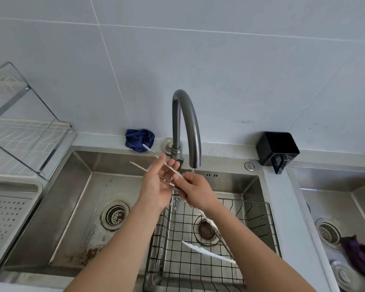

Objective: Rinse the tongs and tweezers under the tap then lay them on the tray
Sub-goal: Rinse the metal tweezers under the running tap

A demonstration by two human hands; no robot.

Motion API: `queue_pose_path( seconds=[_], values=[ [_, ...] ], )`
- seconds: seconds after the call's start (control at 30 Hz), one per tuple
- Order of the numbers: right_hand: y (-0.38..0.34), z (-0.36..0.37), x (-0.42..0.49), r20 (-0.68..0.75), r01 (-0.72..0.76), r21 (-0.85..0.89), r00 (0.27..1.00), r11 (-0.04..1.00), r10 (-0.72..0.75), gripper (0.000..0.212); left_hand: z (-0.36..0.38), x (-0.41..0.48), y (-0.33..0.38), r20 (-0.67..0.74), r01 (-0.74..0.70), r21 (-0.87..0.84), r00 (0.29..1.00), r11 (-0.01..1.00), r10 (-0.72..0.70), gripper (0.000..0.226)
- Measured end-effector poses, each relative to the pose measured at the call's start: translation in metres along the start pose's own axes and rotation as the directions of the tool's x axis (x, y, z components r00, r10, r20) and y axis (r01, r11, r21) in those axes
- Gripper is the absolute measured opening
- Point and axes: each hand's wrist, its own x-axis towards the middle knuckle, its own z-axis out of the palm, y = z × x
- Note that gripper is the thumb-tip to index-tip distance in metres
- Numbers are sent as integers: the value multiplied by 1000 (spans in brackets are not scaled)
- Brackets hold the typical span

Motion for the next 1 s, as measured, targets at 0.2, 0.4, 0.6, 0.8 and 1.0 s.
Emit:
queue_pose_path(
  seconds=[0.2, 0.4, 0.6, 0.8, 1.0],
  values=[
    [-8, -2, 9, 282, -73, 213, 959, 974, 10, 48, -4, 1, 5, 25, 81, 2, 996, 997, -81, 28],
    [12, 5, -9, -45, 122, -69, 991, 990, -125, 29, 10, 1, -14, -93, 39, 104, 995, 994, -29, 23],
    [18, 6, -37, -125, 175, -264, 969, 948, -214, 38, 13, -1, -41, -110, 143, 215, 986, 966, -122, 16],
    [35, 1, -60, -71, 40, -410, 995, 911, -75, 50, 4, 10, -22, 15, 125, 109, 992, 986, -128, 42],
    [26, -3, -37, -122, -75, -273, 992, 959, 43, 55, 11, -3, -50, 60, 191, 400, 971, 896, -233, 17]
  ],
)
